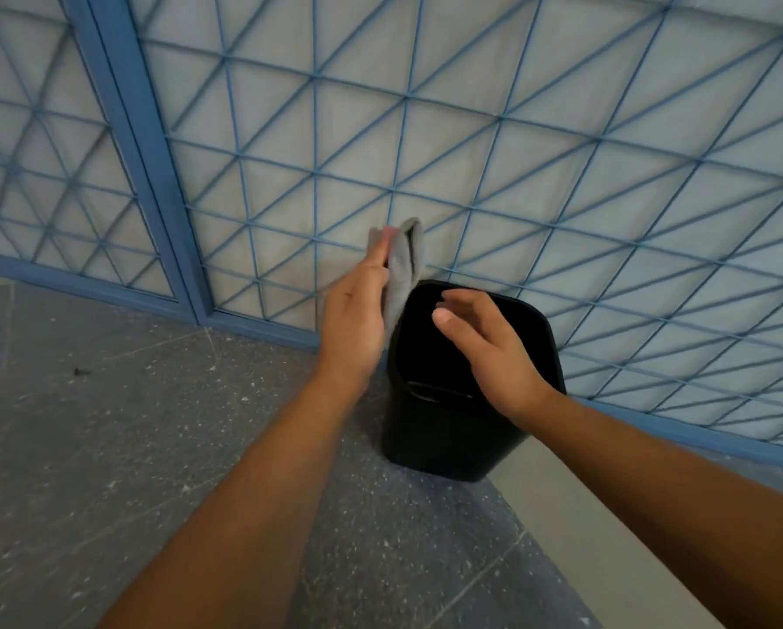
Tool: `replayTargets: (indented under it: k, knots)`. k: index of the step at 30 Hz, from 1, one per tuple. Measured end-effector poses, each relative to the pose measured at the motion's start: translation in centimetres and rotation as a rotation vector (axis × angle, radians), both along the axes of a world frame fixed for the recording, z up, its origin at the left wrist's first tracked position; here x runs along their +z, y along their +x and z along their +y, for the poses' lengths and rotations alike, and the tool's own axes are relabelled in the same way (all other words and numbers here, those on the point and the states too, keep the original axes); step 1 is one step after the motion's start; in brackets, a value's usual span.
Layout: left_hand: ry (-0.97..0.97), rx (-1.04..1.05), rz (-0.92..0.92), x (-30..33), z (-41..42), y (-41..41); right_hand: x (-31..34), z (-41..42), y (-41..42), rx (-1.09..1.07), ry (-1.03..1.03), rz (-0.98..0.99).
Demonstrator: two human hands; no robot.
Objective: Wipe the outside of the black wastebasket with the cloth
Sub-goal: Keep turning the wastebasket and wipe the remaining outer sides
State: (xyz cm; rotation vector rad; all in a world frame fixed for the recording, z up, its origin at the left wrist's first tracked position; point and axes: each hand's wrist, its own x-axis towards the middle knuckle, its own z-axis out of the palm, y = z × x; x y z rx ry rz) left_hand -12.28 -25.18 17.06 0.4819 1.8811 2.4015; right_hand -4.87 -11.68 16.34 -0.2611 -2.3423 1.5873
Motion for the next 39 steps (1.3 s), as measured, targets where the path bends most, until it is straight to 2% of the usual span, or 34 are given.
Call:
replayTargets:
  k: [3, 5, 8, 12, 15, 17, 20, 23, 25, 28, 31, 34, 36, 39]
  knots:
    - [-0.195, -0.199, 0.281, 2.6, 2.6, 3.4, 4.2, 2.1, 1.5, 0.112, -0.485, -0.044]
    - [-0.273, -0.295, 0.395, 3.0, 4.7, 5.7, 6.0, 3.6, 3.5, 0.16, -0.642, -0.01]
    - [-0.311, -0.346, 0.432, 2.8, 7.1, 8.2, 7.0, 5.3, 6.8, 0.002, -0.667, 0.014]
    - [-0.205, -0.452, 0.41, 2.0, 9.9, 10.2, 6.4, 8.5, 10.2, -0.248, -0.71, -0.012]
    - [-0.116, -0.337, 0.231, 1.7, 12.2, 11.1, 6.2, 10.5, 12.2, -0.283, -0.787, -0.054]
    - [-0.113, -0.299, -0.013, 2.0, 13.3, 11.2, 6.2, 11.8, 13.3, -0.252, -0.788, -0.072]
    - [-0.151, -0.59, -0.291, 2.1, 15.0, 11.6, 6.2, 13.6, 14.3, -0.176, -0.762, -0.037]
    - [-0.025, -0.7, -0.482, 1.4, 16.7, 12.8, 5.9, 15.7, 15.1, -0.21, -0.693, 0.015]
    - [-0.021, -0.65, -0.48, 0.8, 17.9, 13.2, 5.3, 17.0, 15.6, -0.297, -0.56, 0.021]
    - [-0.029, -0.455, -0.451, -0.1, 19.5, 13.9, 3.9, 18.3, 16.6, -0.502, -0.22, -0.031]
    - [-0.139, -0.259, -0.207, -0.9, 20.6, 14.7, 1.3, 19.2, 17.0, -0.623, 0.012, -0.031]
    - [-0.25, -0.181, -0.015, -2.6, 21.4, 16.1, -1.4, 19.7, 16.8, -0.71, -0.064, -0.027]
    - [-0.307, -0.179, 0.001, -4.0, 22.1, 17.2, -3.3, 19.9, 16.6, -0.786, -0.163, -0.008]
    - [-0.36, -0.169, -0.028, -6.1, 23.0, 18.4, -6.3, 20.1, 16.6, -0.89, -0.166, 0.013]
